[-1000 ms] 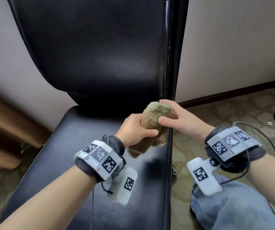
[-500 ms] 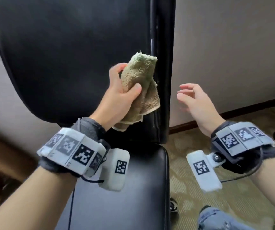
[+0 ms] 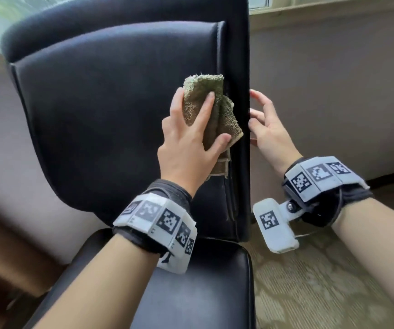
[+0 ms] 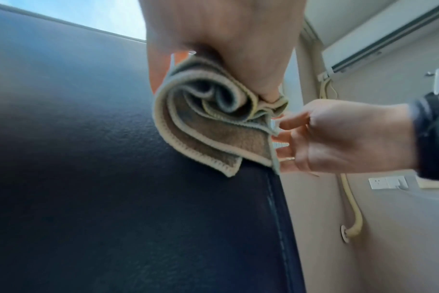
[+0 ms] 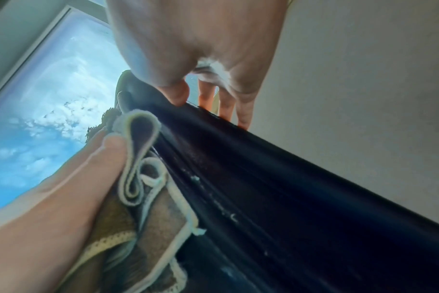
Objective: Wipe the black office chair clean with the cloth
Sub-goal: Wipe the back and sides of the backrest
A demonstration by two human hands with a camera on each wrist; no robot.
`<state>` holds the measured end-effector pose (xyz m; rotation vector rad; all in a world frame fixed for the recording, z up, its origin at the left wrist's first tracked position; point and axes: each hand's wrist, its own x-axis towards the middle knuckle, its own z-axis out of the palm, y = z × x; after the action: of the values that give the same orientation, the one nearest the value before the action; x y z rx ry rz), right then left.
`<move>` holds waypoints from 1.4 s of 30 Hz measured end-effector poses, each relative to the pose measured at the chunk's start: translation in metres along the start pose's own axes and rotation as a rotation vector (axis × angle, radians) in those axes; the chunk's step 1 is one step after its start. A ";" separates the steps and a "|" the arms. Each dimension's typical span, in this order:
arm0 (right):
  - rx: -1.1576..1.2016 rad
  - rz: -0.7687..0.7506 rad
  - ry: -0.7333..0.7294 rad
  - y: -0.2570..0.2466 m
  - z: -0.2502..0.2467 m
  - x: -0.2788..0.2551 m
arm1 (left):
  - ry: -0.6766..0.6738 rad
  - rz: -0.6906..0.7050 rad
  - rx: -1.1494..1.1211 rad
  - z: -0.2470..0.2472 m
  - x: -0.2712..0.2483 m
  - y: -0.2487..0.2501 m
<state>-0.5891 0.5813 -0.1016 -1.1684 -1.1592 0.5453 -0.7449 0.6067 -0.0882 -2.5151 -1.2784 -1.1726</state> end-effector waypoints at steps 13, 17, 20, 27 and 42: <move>-0.241 -0.040 -0.149 0.006 -0.015 0.000 | -0.012 0.050 0.134 0.046 -0.061 -0.009; -0.196 0.014 -0.221 0.004 -0.017 -0.001 | 0.033 0.066 0.131 0.042 -0.039 -0.004; -0.159 0.038 -0.229 0.001 -0.018 -0.001 | 0.052 0.031 0.177 0.026 -0.011 0.008; -0.136 0.071 -0.202 -0.004 -0.014 -0.004 | 0.037 0.027 0.226 0.021 -0.009 0.009; -0.188 0.098 -0.164 0.002 -0.010 -0.003 | 0.058 -0.163 0.044 -0.013 0.057 -0.015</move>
<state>-0.5804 0.5753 -0.1038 -1.3675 -1.3201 0.6263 -0.7432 0.6490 -0.0451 -2.3652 -1.5013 -1.2247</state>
